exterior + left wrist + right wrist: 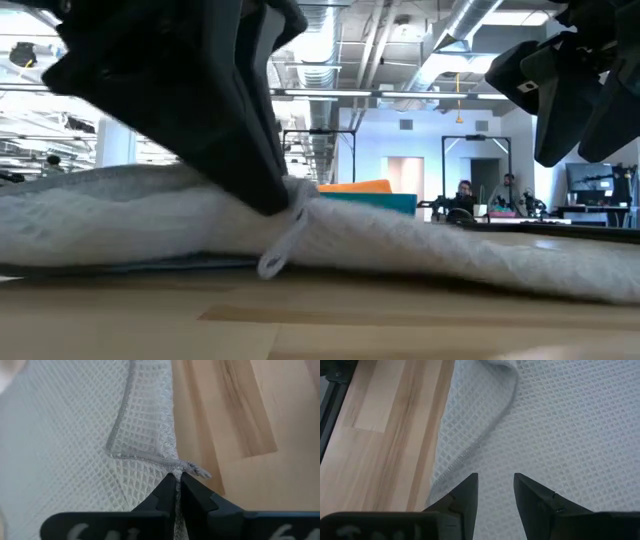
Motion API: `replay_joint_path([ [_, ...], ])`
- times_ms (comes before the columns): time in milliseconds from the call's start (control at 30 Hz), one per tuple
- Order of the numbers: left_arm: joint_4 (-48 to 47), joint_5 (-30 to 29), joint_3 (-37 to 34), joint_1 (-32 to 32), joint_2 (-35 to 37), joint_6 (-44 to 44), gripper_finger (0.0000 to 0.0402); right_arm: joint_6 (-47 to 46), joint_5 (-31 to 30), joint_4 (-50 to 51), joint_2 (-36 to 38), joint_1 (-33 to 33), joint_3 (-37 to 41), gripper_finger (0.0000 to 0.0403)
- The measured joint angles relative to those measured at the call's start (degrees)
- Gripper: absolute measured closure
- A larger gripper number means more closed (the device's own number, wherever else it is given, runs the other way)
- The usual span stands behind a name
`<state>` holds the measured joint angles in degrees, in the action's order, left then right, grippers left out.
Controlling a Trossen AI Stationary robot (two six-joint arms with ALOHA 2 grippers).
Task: Fold microfiber towels
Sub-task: Fold the gray towel
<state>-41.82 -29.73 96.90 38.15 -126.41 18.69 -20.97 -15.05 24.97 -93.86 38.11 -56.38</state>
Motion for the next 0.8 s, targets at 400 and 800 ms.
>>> replay_joint_path([
  [400, 0.2, 6.0, 0.0, -1.3, 0.0, 2.2, 0.039, 0.0, 0.0, -0.1, 0.0, 0.0, 0.0, 0.0253],
  [800, 1.1, 9.1, -1.6, -2.1, -0.3, 5.1, 0.0332, 0.0, 0.0, -0.2, 0.0, 0.0, 0.0, 0.0253],
])
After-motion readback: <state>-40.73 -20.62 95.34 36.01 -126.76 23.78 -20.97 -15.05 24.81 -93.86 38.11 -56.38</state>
